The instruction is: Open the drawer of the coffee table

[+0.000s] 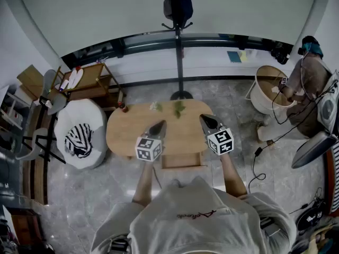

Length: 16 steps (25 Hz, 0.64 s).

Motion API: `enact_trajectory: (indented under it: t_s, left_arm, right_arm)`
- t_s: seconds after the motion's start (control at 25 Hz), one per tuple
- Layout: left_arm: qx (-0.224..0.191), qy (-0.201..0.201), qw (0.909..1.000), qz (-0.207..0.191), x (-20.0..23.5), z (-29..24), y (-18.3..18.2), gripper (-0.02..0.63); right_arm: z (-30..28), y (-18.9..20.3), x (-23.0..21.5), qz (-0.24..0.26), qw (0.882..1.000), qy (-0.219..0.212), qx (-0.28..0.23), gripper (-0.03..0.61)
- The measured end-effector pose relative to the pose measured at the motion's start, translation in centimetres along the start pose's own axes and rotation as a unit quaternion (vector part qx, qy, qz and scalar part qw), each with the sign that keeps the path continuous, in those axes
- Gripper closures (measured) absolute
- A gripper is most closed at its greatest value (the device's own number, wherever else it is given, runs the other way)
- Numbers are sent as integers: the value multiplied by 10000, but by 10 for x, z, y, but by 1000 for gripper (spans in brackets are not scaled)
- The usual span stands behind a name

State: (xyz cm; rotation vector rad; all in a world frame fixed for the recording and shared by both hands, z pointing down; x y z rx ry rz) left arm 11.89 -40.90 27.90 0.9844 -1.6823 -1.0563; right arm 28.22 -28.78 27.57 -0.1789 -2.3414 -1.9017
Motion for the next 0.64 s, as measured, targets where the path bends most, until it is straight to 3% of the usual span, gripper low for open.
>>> enact_trajectory:
  t_s: [0.64]
  left_arm:
    - [28, -48, 10000, 60, 5, 6, 7, 614]
  right_arm:
    - [-3, -2, 4, 44, 10000, -66, 1, 574]
Point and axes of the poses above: the fingertips, and each gripper's own axes: z backward along the fingers, x to its left, y out of its underside, the point moved 4 cm from there along z, backward along the fingers, and after that the axes turned 10 degrees about z, right-handed, at the moved point
